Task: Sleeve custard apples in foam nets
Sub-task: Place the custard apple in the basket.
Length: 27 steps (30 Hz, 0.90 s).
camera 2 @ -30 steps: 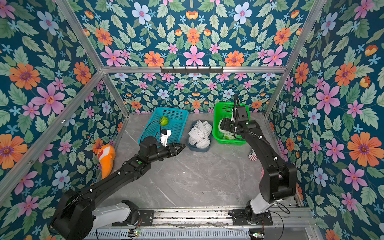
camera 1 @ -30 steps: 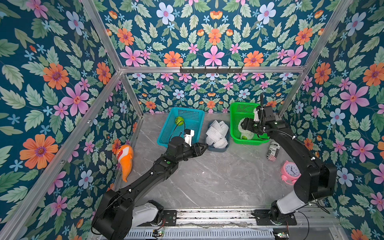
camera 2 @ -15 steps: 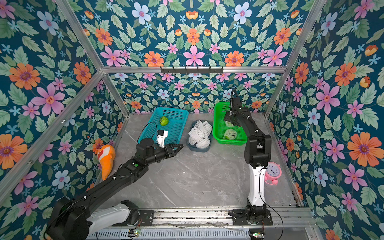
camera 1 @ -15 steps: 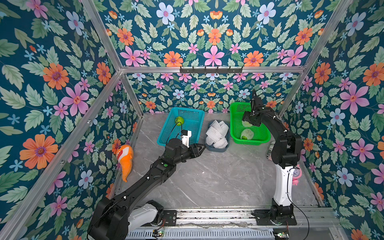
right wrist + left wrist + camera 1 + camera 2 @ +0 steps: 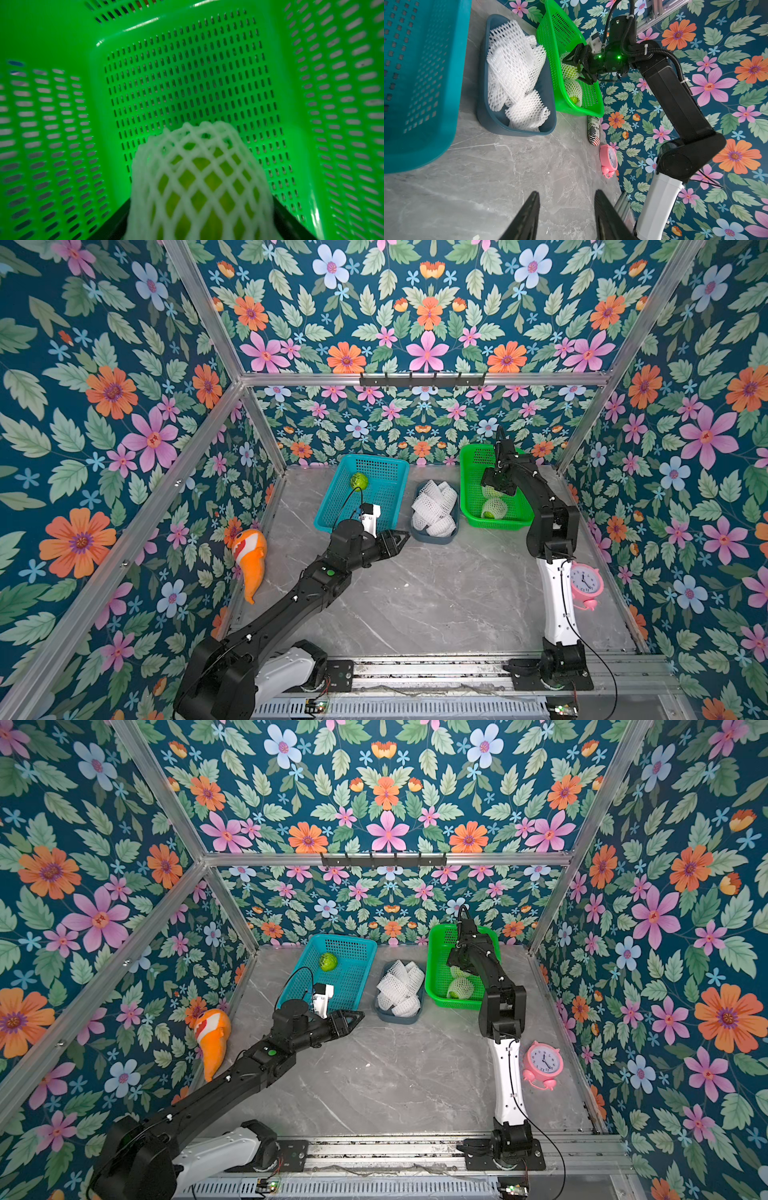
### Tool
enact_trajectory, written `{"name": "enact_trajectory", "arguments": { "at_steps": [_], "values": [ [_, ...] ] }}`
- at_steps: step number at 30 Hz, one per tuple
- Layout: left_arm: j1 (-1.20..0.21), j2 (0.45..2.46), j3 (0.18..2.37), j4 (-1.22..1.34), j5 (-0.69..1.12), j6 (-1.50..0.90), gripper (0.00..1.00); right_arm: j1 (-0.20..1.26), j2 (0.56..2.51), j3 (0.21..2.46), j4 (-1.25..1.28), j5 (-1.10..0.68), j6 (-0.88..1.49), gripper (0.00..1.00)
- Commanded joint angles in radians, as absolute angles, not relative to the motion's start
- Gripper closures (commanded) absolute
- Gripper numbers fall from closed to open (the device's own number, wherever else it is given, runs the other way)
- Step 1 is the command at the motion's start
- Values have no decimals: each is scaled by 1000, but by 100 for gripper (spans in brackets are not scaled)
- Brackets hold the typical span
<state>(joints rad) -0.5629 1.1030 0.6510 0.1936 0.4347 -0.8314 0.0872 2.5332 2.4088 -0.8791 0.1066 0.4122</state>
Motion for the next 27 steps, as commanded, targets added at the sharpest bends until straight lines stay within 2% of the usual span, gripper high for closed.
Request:
{"name": "enact_trajectory", "arguments": {
  "at_steps": [1, 5, 9, 13, 23, 27],
  "values": [
    [-561, 1107, 649, 198, 420, -827, 54, 89, 2555, 2438, -922, 112, 399, 20],
    [-561, 1116, 653, 197, 419, -828, 54, 87, 2556, 2427, -914, 112, 396, 17],
    [-561, 1127, 655, 200, 417, -828, 54, 87, 2549, 2414, -907, 101, 392, 7],
    [-561, 1138, 654, 210, 420, -828, 54, 88, 2539, 2413, -907, 98, 380, 1],
    [-561, 1147, 656, 223, 419, -828, 54, 74, 2382, 2287, -839, 114, 371, 1],
    [-560, 1149, 663, 207, 399, -816, 51, 74, 2327, 2283, -864, 135, 364, 1]
  ]
}}
